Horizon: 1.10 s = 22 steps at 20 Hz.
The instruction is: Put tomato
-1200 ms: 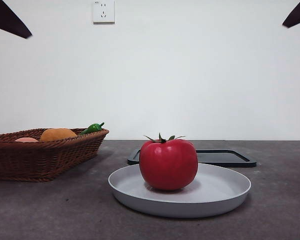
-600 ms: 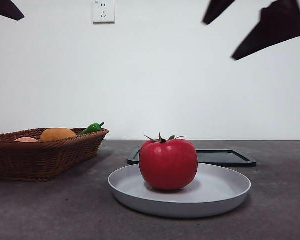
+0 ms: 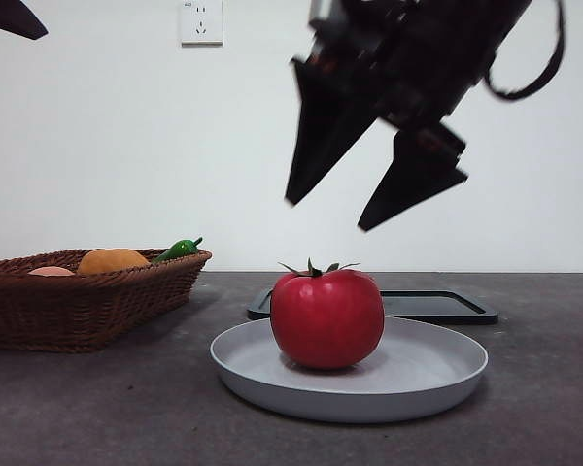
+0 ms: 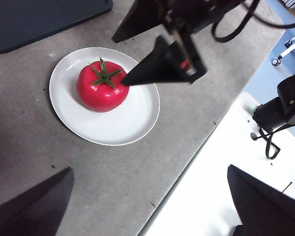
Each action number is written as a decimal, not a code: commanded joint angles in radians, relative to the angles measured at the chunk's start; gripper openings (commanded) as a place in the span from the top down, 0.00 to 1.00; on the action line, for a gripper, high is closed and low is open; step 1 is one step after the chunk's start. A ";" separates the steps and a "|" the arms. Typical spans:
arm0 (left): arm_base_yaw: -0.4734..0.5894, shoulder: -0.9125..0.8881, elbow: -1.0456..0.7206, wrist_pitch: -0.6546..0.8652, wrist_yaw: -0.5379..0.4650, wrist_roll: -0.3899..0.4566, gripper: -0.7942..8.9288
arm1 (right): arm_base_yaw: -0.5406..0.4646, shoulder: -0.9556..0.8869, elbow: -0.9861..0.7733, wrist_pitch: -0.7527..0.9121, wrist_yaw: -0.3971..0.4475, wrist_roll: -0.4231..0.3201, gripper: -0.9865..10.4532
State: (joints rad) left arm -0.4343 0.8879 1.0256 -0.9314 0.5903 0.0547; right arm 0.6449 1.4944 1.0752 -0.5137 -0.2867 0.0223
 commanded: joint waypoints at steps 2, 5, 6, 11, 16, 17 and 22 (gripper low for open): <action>-0.005 0.007 0.015 0.012 0.006 0.012 0.41 | 0.029 0.070 0.020 0.025 0.008 -0.008 0.47; -0.005 0.007 0.015 0.012 0.006 0.012 0.41 | 0.039 0.109 0.020 0.044 0.039 -0.008 0.47; -0.005 0.007 0.015 0.012 0.006 0.012 0.41 | 0.042 0.120 0.020 0.052 0.060 -0.008 0.47; -0.005 0.007 0.015 0.012 0.006 0.012 0.41 | 0.050 0.185 0.020 0.082 0.079 -0.008 0.47; -0.005 0.007 0.015 0.011 0.006 0.012 0.41 | 0.053 0.231 0.020 0.087 0.108 -0.007 0.51; -0.005 0.007 0.015 0.011 0.006 0.012 0.41 | 0.055 0.231 0.020 0.086 0.112 -0.007 0.57; -0.005 0.007 0.015 0.013 0.006 0.012 0.41 | 0.054 0.222 0.021 0.065 0.104 -0.004 0.77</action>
State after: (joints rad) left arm -0.4343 0.8883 1.0256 -0.9310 0.5907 0.0547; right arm 0.6872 1.7081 1.0786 -0.4412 -0.1822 0.0219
